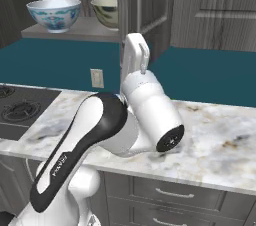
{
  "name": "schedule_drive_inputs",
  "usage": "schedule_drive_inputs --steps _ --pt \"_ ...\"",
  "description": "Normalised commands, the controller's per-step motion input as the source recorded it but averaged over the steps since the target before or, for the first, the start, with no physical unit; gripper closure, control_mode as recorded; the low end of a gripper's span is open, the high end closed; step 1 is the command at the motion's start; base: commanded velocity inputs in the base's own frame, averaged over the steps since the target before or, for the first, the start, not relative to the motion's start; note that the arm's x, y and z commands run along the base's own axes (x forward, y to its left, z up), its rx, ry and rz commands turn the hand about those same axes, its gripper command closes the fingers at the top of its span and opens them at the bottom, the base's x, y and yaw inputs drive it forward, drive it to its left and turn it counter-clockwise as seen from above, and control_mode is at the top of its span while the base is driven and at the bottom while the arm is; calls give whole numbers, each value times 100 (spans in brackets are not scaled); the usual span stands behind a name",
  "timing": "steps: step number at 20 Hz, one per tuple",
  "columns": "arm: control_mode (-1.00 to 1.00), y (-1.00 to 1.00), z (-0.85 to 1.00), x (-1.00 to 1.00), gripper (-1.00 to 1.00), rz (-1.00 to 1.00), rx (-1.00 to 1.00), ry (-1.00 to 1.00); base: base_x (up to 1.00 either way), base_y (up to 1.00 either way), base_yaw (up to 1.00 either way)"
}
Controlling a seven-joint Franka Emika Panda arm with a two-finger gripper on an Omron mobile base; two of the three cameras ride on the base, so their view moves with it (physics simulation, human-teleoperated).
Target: Open the cabinet. Pick the bowls from the counter and place them in the cabinet. Then close the cabinet.
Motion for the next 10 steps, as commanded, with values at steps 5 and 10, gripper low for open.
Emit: schedule_drive_inputs --steps 5,10 --pt "-100 100 -14 100 -100 5 -4 44 0 0 0" --pt "-100 100 0 100 -100 2 0 18 0 0 0"
